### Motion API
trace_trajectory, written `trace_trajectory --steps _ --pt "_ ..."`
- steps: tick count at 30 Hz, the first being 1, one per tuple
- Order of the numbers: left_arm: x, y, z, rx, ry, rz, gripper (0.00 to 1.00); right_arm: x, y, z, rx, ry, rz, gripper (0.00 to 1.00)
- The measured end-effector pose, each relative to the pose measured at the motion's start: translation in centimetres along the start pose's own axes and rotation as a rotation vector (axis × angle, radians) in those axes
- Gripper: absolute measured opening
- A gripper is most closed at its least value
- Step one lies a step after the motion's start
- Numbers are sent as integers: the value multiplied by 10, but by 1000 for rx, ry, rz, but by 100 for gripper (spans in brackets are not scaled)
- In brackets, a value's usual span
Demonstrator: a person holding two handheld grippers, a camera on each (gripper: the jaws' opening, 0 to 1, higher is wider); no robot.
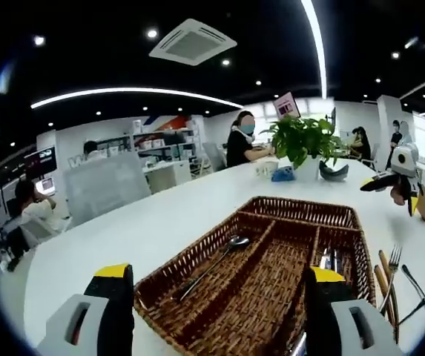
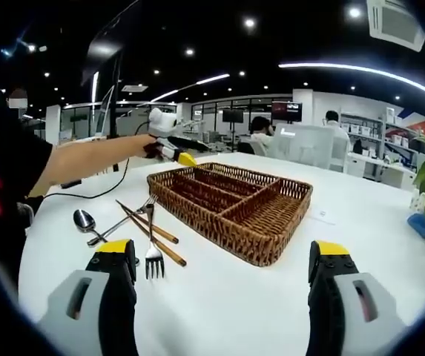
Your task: Arrange the knives, forks, and spoons in their matching storage slots by inserting each utensil handle-first until every utensil is classified and aligned in the correct compartment
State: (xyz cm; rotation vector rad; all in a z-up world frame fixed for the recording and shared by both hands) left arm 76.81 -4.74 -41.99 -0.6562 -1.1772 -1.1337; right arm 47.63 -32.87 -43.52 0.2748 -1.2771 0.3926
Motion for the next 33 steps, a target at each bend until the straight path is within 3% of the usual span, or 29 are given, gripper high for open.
trace_trajectory --steps 2,3,5,6,10,14,16,19,28,33 --pt "-2 -6 7 12 -14 13 100 -1 -1 0 0 -2 -1 99" --pt "-7 -17 11 -12 -13 18 100 -2 -2 0 0 -2 -5 99" --pt "-11 -25 13 -13 0 3 100 -3 -3 0 -1 2 -9 99" --pt "-16 -32 18 -8 36 -19 100 -4 -4 -1 -1 3 -10 99" --pt "-15 -54 28 -14 4 -13 100 -7 -2 -2 15 8 -2 99" --pt "-18 -74 35 -19 19 -54 100 -6 -1 -2 43 -14 -21 99" --pt "-18 -77 39 -10 12 -52 100 -6 -1 -2 41 -17 -18 99" --pt "-18 -87 51 -4 -49 -28 100 -7 -3 -2 35 -4 -5 99" --pt "-38 -110 80 17 -22 -22 100 -10 -1 -4 58 -8 12 99" --pt "-37 -123 99 22 -35 2 100 -10 -7 -2 40 -16 0 99"
Point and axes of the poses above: the point that each gripper's makers call its tool centre point, and the gripper's own axes: z roughly backward along the fingers, y roughly to its left, x roughly out of its top, the point moved 7 cm from there along z, roughly backward along the fingers, and after that the axes turned 2 degrees about -z, right-handed, at the moved point
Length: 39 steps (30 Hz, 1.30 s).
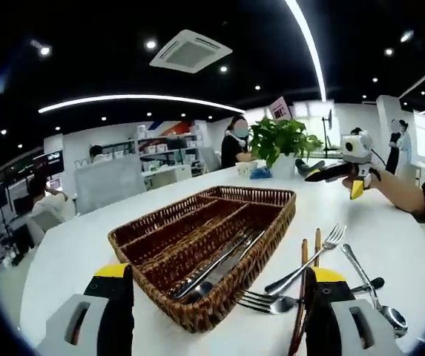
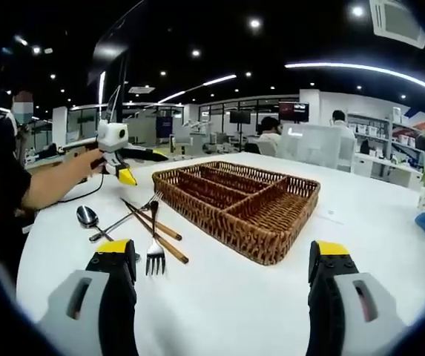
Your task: Arrange the knives, forks, and spoons in their matching storage slots by inserting each utensil handle-first until every utensil is classified and aligned in the correct compartment
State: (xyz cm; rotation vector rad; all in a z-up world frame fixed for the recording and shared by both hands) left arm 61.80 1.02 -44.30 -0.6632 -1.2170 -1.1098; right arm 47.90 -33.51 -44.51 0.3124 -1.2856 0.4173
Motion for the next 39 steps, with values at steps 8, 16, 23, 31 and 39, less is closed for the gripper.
trace_trajectory --steps 8,16,23,31,39 --pt "14 -18 29 25 -48 -11 100 2 -2 2 -11 -13 -5 99" --pt "21 -23 57 13 -109 37 100 7 -1 5 -10 -33 45 99" --pt "10 -18 61 28 -84 12 100 3 -3 3 -15 -32 40 99" --pt "11 -14 63 56 -108 7 100 5 1 2 3 -36 58 99" --pt "11 -17 64 41 -95 -4 100 14 8 7 69 -27 75 99"
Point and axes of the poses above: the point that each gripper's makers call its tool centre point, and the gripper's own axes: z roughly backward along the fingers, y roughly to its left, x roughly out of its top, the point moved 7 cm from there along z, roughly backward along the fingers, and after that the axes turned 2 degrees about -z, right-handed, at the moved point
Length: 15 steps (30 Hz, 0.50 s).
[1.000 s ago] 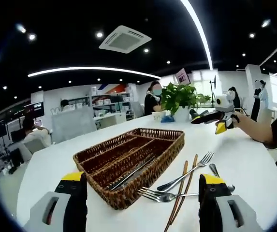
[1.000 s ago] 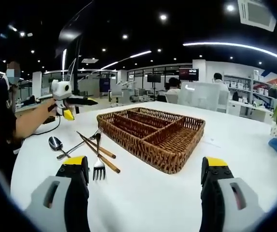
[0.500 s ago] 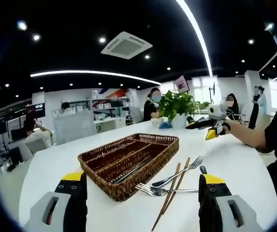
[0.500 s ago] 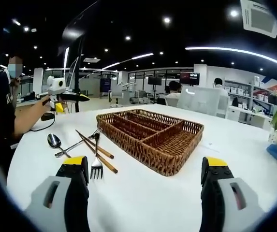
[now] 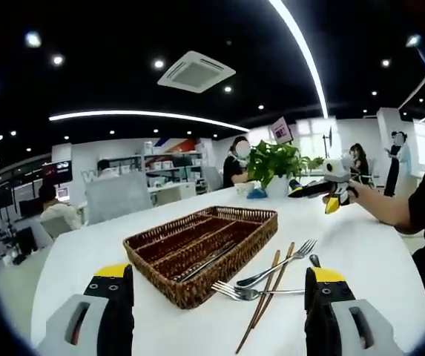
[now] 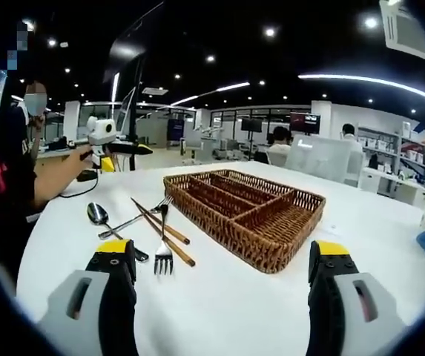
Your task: Arrange the knives, forks, and spoons in their matching storage slots by inserting each utensil handle-first until every utensil is classified and aligned in the correct compartment
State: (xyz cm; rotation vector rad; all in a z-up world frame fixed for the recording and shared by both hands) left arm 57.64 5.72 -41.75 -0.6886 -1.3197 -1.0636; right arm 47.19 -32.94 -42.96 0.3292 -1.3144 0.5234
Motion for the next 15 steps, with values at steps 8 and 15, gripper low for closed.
trace_trajectory --steps 8,15 --pt "3 0 2 -7 -10 -9 100 36 22 2 50 -8 77 99" --pt "6 -3 3 -12 -20 -11 100 66 32 3 101 -40 131 99"
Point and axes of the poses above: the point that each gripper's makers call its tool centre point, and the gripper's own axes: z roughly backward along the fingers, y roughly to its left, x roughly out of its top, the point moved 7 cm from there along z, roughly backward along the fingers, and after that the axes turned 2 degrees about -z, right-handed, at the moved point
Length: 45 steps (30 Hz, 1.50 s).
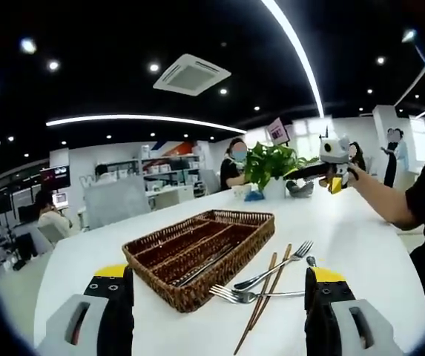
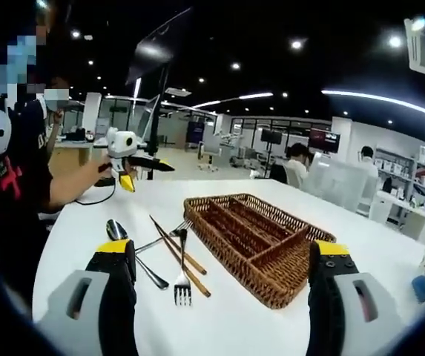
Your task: Arrange the knives, forks, and spoons in their matching storage slots by inserting each utensil handle-first until every utensil is classified and aligned in the correct compartment
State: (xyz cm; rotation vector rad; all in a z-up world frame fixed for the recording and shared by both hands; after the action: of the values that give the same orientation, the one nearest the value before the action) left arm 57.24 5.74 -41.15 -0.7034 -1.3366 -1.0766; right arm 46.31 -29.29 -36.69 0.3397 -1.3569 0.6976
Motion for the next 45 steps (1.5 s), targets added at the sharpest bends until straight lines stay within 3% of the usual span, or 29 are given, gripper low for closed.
trace_trajectory --steps 5,9,16,25,41,45 --pt "1 2 2 8 -10 4 100 10 7 -2 39 15 73 99" --pt "0 0 1 -3 -3 8 100 16 6 -7 52 2 73 99" --pt "-7 0 -1 -8 41 10 100 0 -1 -16 18 -11 0 99" --pt "-10 3 10 -9 68 13 100 -18 3 -28 32 10 -16 99" --pt "-5 5 18 -10 53 20 100 -19 25 -60 100 26 43 99" --pt "-6 5 16 -9 54 20 100 -27 38 -75 148 67 64 99"
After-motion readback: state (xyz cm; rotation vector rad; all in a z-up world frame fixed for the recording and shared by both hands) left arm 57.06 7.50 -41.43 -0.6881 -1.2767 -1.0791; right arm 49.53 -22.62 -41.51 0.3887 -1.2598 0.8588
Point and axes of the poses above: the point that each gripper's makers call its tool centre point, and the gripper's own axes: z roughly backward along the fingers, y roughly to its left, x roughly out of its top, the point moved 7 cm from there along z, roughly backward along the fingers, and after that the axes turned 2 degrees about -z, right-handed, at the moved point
